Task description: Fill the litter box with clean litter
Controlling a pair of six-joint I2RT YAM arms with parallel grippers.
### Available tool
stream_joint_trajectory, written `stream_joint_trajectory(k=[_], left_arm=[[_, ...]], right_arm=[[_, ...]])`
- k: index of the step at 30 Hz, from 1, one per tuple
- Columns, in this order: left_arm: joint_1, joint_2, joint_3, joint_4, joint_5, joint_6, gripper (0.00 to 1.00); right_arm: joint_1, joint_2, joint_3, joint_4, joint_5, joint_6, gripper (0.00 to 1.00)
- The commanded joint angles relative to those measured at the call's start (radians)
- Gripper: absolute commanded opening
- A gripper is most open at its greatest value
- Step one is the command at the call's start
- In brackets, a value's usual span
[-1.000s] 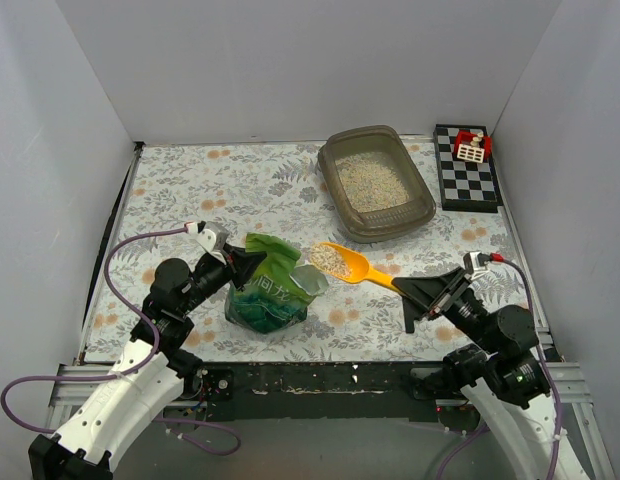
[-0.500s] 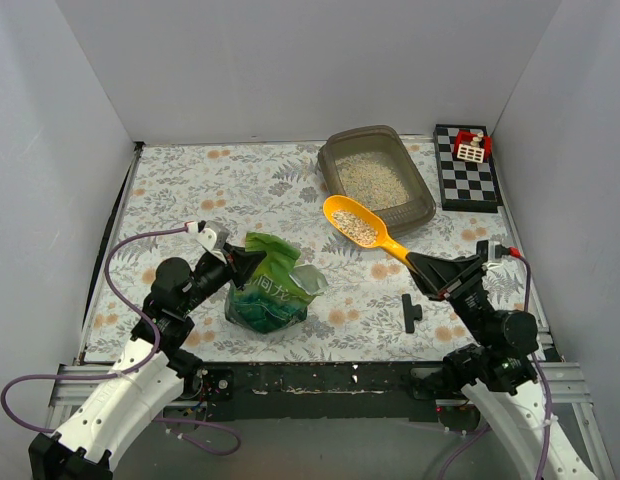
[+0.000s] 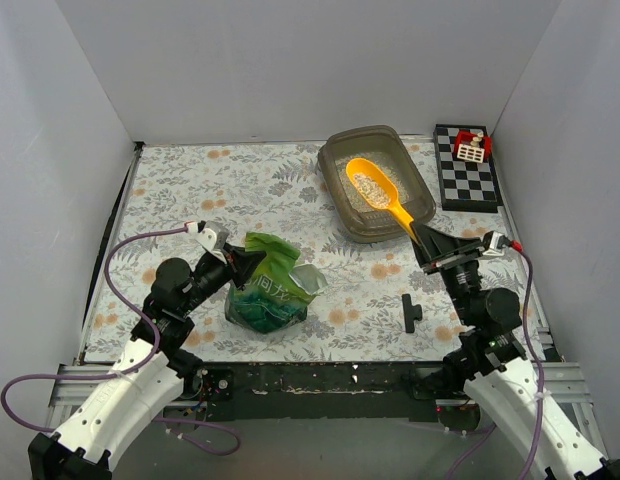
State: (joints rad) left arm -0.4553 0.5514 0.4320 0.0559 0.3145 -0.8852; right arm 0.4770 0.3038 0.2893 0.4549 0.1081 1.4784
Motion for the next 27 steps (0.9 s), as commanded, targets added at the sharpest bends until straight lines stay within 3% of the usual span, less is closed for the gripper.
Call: stream_joint_trajectory(k=[1,14,20,27], left_arm=[[-0.003,-0.001,-0.001,-0.050,-0.028,0.019,0.00],[-0.003,0.019,0.014,-0.096,-0.009,0.018,0.00],[-0.003,0.025,0.022,-0.105,-0.008,0.020,0.00],[-0.003,0.061,0.045,-0.139,-0.006,0.015,0.00]], right_arm=[[-0.005,0.079,0.094,0.083,0.201,-0.113,0.01],[-0.009,0.553,0.327,0.137,0.390,-0.361,0.01],[-0.038,0.785,0.554,-0.099,0.420,-0.507,0.01],[-0.107,1.072,0.894,-0.500,0.254,-0.733,0.01]])
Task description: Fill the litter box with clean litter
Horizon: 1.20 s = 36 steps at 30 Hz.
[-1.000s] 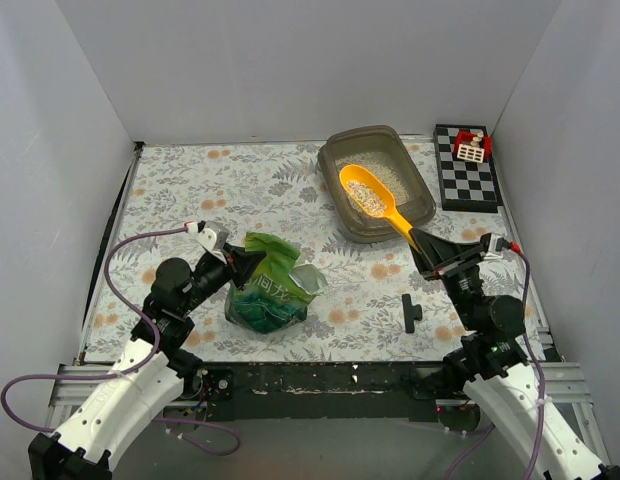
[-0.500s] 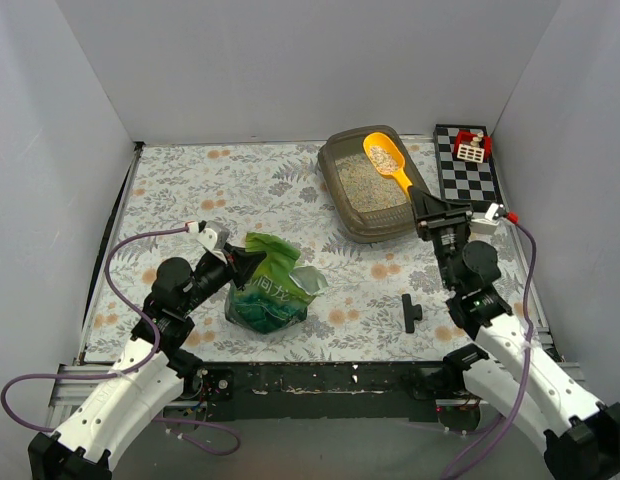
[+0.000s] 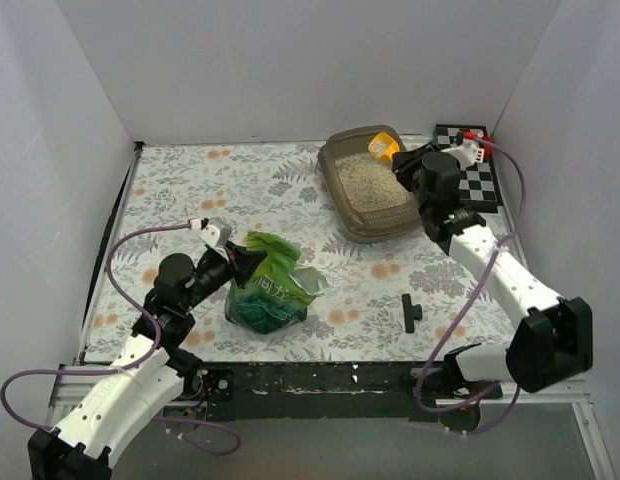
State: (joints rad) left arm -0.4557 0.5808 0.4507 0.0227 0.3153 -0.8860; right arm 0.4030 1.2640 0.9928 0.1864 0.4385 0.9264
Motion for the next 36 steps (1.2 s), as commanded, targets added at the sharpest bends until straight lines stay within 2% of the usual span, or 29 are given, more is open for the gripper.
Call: stream_joint_trajectory(k=[1,10,16,20,23,26,32,36], left_arm=[[-0.003,0.037,0.029,-0.112,-0.004,0.016,0.00],[-0.001,0.054,0.037,-0.122,-0.005,0.001,0.00],[-0.001,0.063,0.042,-0.125,-0.001,-0.004,0.00],[-0.003,0.063,0.045,-0.127,-0.002,-0.005,0.00],[-0.003,0.063,0.045,-0.125,0.002,-0.007,0.00],[-0.003,0.060,0.045,-0.127,0.004,-0.010,0.00],[-0.003,0.050,0.045,-0.127,-0.008,-0.013,0.00],[-0.003,0.042,0.045,-0.125,-0.018,-0.021,0.00]], right_arm=[[-0.039,0.150,0.252,-0.287,-0.087,-0.211,0.01],[-0.070,0.419,0.737,-0.724,-0.092,-0.561,0.01],[-0.073,0.541,1.042,-0.994,-0.159,-0.695,0.01],[-0.073,0.569,1.155,-1.103,-0.172,-0.732,0.01],[-0.072,0.551,1.191,-1.154,-0.191,-0.753,0.01],[-0.067,0.496,1.198,-1.196,-0.312,-0.753,0.01],[-0.038,0.270,1.003,-1.170,-0.634,-0.738,0.01],[0.023,0.161,0.893,-1.194,-0.831,-0.739,0.01]])
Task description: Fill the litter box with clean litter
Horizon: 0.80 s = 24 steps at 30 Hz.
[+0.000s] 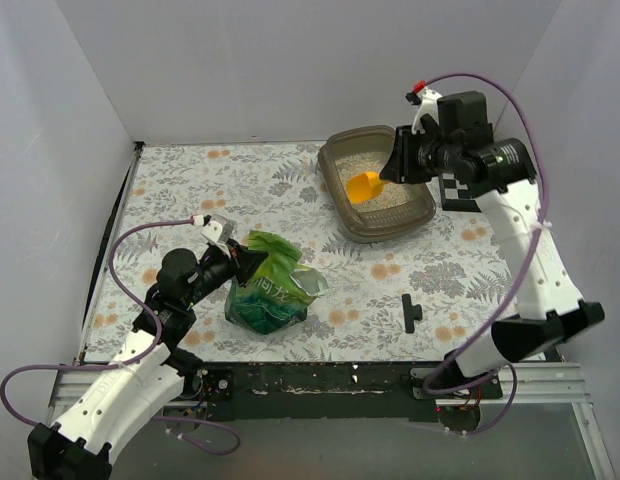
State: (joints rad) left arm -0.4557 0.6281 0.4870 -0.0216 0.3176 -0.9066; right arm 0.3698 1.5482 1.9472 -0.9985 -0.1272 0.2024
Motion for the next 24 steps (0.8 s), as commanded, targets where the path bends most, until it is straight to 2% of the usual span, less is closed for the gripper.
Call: stream_joint_trajectory(k=[1,12,24], left_arm=[[-0.001,-0.007,0.010,-0.081,-0.026,0.000,0.00],[-0.003,-0.018,0.013,-0.093,-0.084,-0.018,0.00],[-0.003,-0.024,0.016,-0.100,-0.101,-0.026,0.00]], right_arm=[[0.082,-0.141,-0.074,-0.023,-0.273,-0.017,0.01],[0.336,-0.295,-0.194,-0.042,-0.187,0.031,0.01],[0.412,-0.332,-0.370,0.061,-0.141,0.066,0.01]])
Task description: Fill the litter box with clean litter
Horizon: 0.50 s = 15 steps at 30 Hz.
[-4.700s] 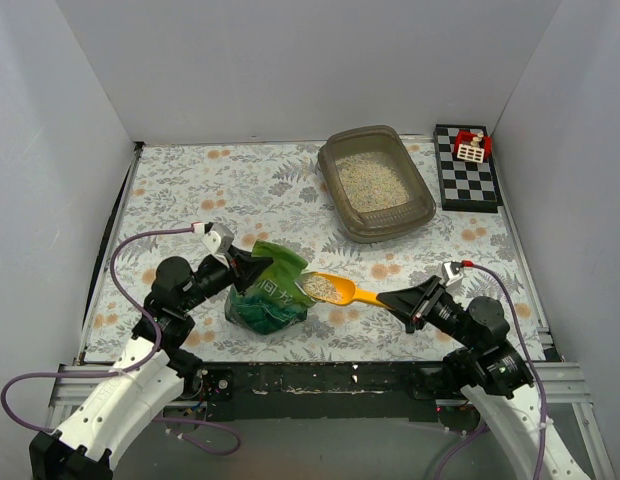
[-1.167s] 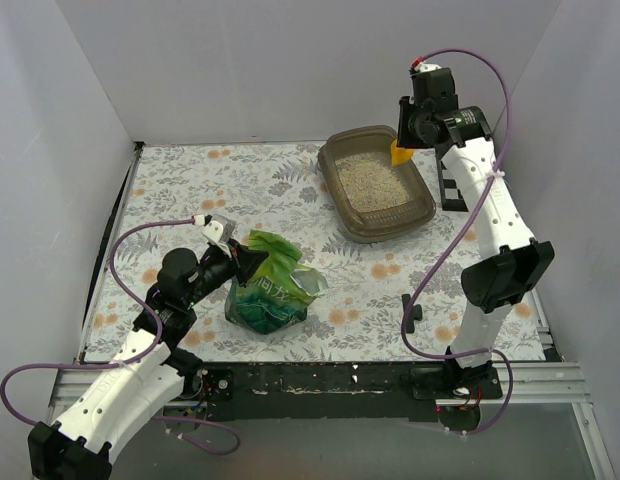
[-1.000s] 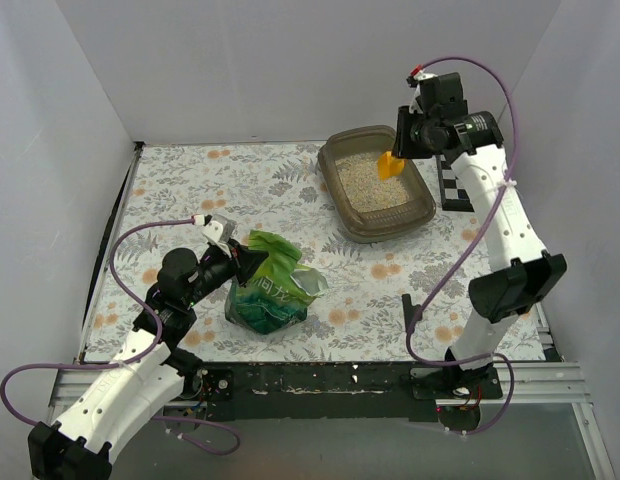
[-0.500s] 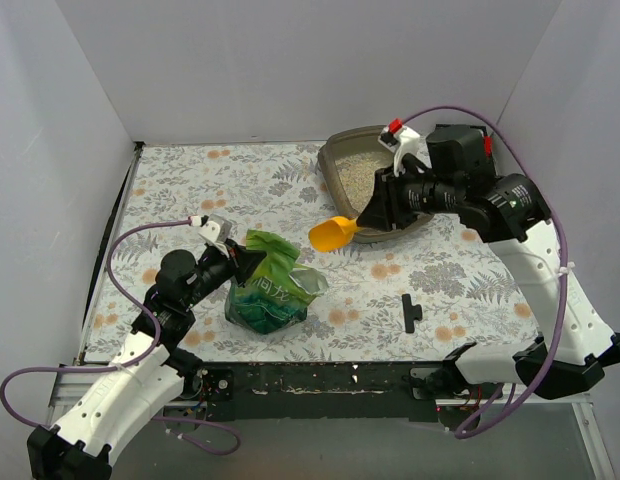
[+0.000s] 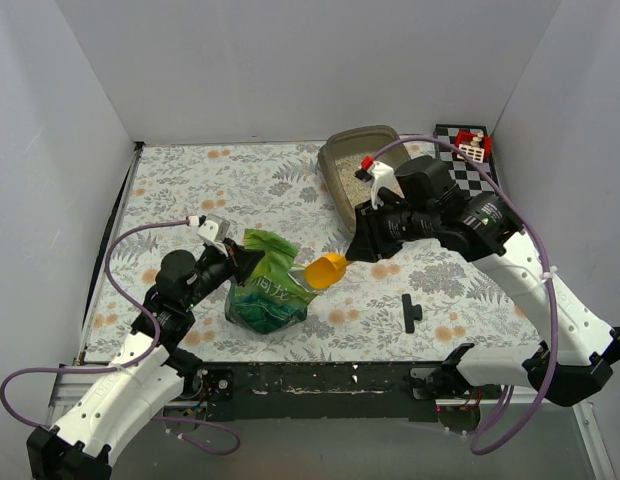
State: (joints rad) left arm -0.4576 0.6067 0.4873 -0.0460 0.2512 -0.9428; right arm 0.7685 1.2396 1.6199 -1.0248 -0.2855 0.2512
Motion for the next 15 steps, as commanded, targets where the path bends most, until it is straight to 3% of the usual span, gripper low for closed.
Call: stream_joint_trajectory(k=[1,15], left_arm=[[0.000,-0.002,0.016,-0.075,-0.032,0.010,0.00],[0.000,-0.016,0.014,-0.066,0.002,0.024,0.00]], right_arm=[[0.021,-0.023,-0.055,0.100,0.014,0.022,0.01],[0.055,0.043,-0.212,0.393,-0.032,0.169,0.01]])
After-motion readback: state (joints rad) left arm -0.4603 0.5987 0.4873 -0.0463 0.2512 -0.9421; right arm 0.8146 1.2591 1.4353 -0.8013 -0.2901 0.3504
